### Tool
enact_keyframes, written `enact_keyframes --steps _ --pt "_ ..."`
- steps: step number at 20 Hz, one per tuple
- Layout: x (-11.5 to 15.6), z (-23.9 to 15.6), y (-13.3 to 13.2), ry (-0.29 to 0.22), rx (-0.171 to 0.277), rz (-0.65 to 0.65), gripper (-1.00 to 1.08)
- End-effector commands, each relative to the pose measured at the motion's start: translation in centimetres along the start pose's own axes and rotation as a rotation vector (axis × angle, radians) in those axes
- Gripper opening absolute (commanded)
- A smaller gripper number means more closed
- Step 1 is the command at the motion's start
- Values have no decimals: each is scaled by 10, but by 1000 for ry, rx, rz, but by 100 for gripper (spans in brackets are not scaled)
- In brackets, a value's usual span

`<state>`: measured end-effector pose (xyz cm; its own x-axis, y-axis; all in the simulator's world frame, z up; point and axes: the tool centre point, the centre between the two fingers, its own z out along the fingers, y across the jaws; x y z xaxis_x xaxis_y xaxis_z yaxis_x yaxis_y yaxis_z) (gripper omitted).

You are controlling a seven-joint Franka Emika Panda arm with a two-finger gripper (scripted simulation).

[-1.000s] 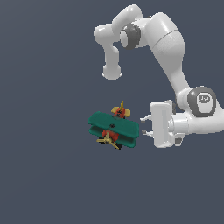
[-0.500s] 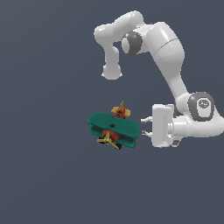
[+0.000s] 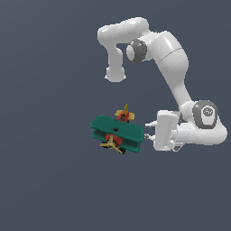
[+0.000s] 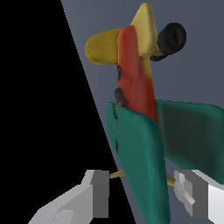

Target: Pick up the object and move it to a goal position.

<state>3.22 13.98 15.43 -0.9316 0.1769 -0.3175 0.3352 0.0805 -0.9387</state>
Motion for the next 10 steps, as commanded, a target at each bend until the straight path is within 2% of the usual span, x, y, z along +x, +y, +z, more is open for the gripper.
enact_keyframes --steps 1,10 --pt "3 1 2 3 23 -29 28" --pt "15 8 8 28 103 -128 28"
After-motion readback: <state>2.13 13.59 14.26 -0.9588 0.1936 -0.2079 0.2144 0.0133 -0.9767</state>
